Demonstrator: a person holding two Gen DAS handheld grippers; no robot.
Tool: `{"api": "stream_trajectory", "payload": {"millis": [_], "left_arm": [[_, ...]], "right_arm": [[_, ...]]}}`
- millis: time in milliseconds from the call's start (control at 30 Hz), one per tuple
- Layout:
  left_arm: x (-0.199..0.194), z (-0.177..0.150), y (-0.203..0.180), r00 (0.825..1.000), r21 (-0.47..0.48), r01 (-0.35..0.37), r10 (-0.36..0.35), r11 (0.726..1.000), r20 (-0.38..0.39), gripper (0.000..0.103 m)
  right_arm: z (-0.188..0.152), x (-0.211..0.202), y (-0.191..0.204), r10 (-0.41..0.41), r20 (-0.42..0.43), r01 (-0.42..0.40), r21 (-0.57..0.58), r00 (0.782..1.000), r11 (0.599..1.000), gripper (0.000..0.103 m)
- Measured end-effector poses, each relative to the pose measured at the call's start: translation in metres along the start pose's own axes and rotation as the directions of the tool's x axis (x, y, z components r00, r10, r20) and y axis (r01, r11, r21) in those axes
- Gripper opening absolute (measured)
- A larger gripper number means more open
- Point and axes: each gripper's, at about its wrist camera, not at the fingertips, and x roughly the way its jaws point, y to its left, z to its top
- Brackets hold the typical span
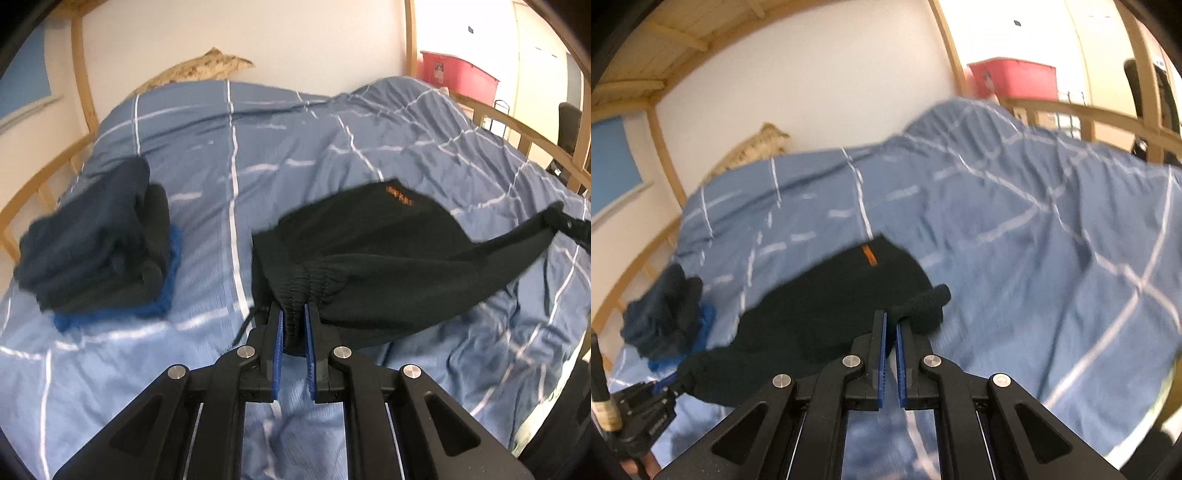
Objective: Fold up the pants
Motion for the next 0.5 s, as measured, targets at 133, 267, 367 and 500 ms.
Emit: {"api": "stream_trajectory", "payload": {"millis": [133, 267, 367, 500], "left_arm": [[0.008, 0.035, 0.008, 1.000, 0.011, 0.008, -0.008, 1.000, -0.015, 0.012], [0.030, 0.068, 0.017, 0.996, 0.005, 0.034, -0.033, 0.999, -0.077, 0.012], [0.049, 0.086, 0.023, 0.992, -0.008, 0.043, -0.044, 0.999, -0.122, 0.012], [0.080, 0.109, 0.032, 0.984, -0.021, 0.039, -0.042, 0.999, -0.170, 0.012]], "right_arm": [[0.037, 0.015, 0.015, 0.007, 0.016, -0.006, -0.049, 1.000, 0.999, 0.006], [0.067, 0.043, 0.028, 0.002, -0.014, -0.003, -0.086, 1.000, 0.996, 0.006], [0.084, 0.073, 0.035, -0.017, -0.057, 0.011, -0.105, 0.998, 0.994, 0.006], [0.098, 0.114, 0.041, -0.033, -0.117, 0.020, -0.112, 0.993, 0.994, 0.006]]}}
